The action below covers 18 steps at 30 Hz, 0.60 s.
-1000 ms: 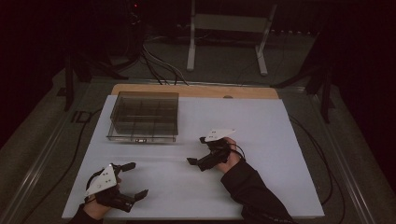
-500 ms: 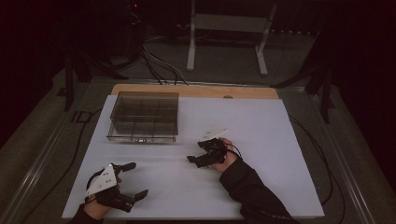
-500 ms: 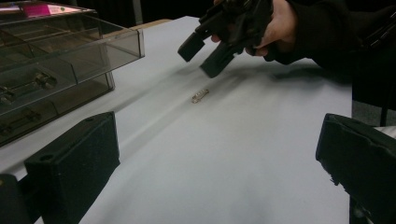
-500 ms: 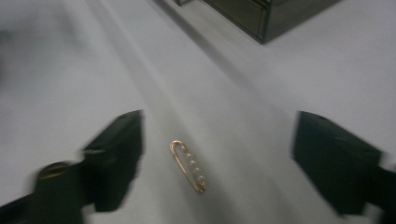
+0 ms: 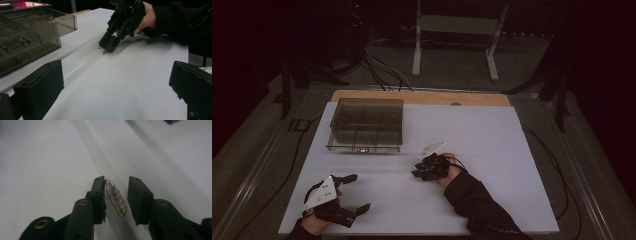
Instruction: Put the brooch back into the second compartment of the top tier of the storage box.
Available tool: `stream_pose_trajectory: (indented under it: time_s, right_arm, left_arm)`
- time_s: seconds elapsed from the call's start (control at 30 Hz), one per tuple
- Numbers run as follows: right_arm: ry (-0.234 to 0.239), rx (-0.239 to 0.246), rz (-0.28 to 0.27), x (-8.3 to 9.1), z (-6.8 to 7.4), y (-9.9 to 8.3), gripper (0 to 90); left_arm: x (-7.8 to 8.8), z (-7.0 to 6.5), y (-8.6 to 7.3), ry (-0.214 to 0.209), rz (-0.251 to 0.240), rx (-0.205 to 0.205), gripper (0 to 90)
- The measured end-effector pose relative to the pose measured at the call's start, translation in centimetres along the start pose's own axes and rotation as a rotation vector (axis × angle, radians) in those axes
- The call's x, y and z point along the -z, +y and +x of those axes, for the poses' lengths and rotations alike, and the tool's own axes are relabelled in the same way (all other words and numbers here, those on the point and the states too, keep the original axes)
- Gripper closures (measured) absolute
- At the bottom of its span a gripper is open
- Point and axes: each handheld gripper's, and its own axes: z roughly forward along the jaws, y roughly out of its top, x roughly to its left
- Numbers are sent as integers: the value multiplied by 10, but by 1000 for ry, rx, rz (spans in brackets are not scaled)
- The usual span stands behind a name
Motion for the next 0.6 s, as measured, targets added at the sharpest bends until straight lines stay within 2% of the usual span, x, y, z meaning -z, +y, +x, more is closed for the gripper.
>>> stream_pose_trajectory:
  time_s: [0.03,0.1,0.13,0.23,0.27,0.3,0.43,0.6]
  right_arm:
    - [-11,14,8,0,0,1,741]
    - [-13,19,11,0,0,1,759]
    - [-29,40,19,0,2,1,805]
    - [-43,64,28,0,4,2,850]
    - [-43,64,28,0,4,2,850]
    - [-50,84,30,0,5,2,857]
    - [-52,78,26,0,6,1,862]
    - [-29,72,19,1,4,1,864]
  left_arm:
    - [0,0,0,0,2,-2,6]
    - [0,0,0,-2,3,-4,6]
    - [0,0,0,-1,-1,-1,6]
    - [0,0,0,0,0,-2,6]
    - [0,0,0,-1,4,-4,6]
    - [0,0,0,-2,5,-4,6]
    - [0,-1,0,-2,4,-5,6]
    - [0,-1,0,-2,6,-3,6]
